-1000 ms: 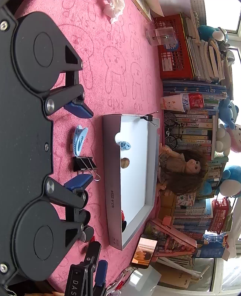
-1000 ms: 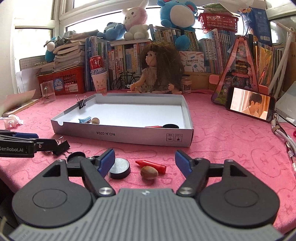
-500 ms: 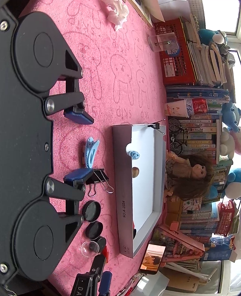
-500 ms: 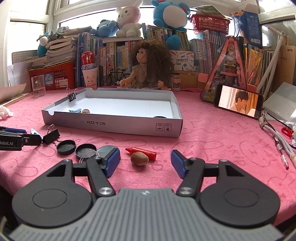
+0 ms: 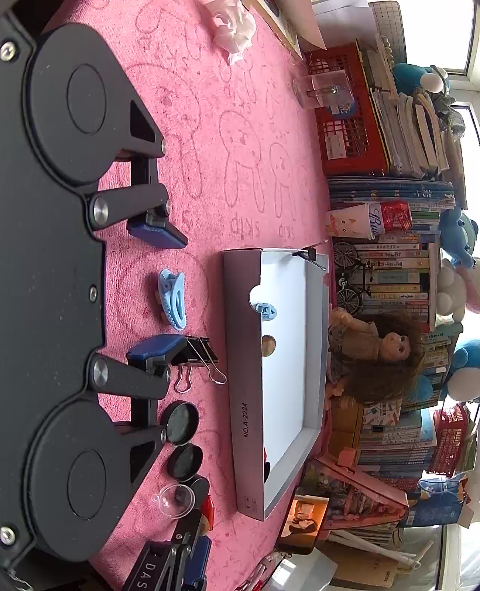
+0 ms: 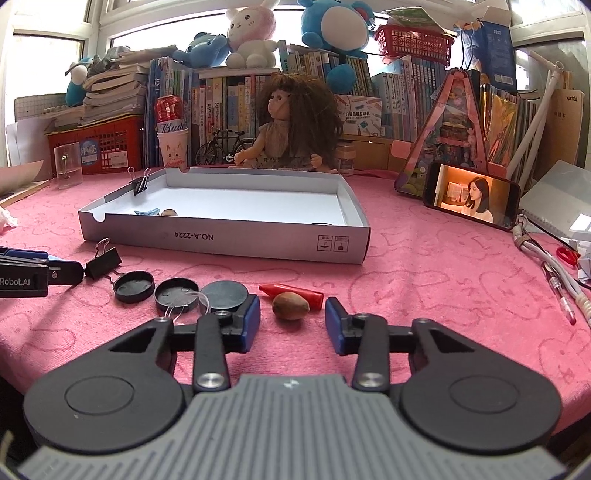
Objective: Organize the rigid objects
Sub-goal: 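Grasp the light-blue claw clip with the left tool while the right tool grasps the brown nut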
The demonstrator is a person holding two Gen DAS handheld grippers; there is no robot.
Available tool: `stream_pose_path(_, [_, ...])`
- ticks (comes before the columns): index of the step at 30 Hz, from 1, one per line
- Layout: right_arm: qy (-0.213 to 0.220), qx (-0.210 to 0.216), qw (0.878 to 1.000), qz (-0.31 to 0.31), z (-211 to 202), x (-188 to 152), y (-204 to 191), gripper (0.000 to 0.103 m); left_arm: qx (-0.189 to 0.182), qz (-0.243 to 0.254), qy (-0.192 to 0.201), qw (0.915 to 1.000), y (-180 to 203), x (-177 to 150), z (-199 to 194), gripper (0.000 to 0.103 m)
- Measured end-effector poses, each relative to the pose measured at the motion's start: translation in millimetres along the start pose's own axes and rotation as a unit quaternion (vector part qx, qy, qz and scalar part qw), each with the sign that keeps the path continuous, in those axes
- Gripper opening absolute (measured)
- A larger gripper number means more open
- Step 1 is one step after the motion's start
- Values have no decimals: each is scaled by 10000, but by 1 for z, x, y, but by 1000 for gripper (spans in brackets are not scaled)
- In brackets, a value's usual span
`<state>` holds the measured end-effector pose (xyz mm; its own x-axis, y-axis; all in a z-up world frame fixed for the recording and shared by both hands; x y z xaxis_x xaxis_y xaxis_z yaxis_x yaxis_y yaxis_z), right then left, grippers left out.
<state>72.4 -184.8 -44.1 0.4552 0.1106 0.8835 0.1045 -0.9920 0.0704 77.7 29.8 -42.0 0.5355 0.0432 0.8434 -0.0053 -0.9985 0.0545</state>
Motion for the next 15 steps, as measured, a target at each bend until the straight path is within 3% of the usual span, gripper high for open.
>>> stream_pose_path(5, [-41,13,9999,153,4,3,-1,39,156,-224,-21,9996,1,2,4,49])
stream_pose_path(8, [-61,62,9996,287,8,4,0,25,312,-54,118,9994,5,1,6,33])
stream_pose_path(15, [-116,182,9982,566,10,7,6,25,304,-108,139,9994,5,1,3,32])
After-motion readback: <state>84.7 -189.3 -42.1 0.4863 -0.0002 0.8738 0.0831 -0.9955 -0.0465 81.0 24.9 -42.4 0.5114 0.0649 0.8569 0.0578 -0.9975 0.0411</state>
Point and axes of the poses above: each gripper's, at about its wrist camera, not at the fingertips, and z roughly the way its jaws point, y to its right, x to its top, the point moved 7 cm from there along z, roughly the way its jaws point, and after that the axes turned 3 degrees about -z, right-handed, at the moved point
